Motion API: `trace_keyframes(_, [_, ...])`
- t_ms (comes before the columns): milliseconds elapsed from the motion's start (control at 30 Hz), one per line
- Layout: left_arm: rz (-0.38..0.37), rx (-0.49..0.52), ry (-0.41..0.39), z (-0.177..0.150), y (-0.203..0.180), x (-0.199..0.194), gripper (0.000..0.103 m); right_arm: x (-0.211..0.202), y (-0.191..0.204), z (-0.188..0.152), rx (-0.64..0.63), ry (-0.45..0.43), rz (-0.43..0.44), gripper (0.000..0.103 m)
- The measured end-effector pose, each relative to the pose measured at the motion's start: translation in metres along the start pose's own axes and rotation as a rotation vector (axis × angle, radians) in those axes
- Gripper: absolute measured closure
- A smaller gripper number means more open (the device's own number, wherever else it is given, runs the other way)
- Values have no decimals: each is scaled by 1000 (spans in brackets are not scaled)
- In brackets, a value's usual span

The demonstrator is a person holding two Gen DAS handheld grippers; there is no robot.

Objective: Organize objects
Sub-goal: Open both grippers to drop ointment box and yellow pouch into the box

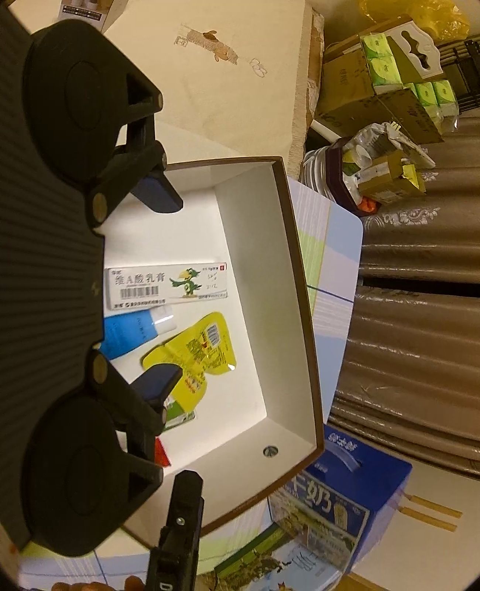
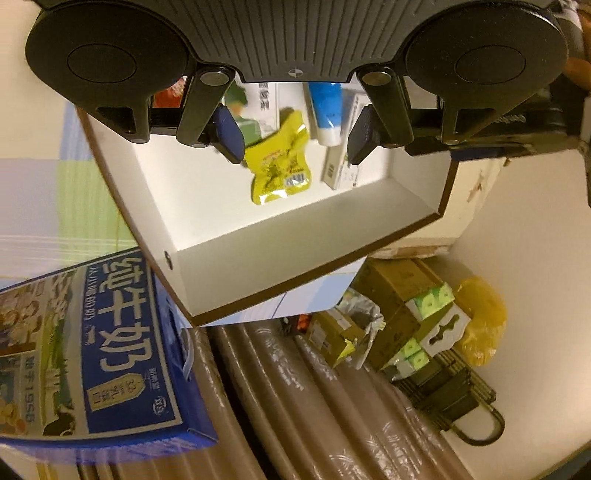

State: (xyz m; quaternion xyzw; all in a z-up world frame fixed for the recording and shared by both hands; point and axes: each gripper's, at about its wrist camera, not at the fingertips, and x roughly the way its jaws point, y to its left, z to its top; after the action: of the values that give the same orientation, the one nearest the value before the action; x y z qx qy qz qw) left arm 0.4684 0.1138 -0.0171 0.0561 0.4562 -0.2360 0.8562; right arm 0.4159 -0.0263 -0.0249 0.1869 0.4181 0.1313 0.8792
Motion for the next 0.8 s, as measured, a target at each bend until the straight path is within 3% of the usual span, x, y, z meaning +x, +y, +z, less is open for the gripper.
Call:
trace_keyframes(400, [-18, 6, -27, -32, -17, -46, 11, -45, 1, -26, 5, -34, -34, 43])
trace_keyframes(800, [22, 42, -59, -76, -40, -86, 4, -92, 4, -57, 15, -68, -38, 43])
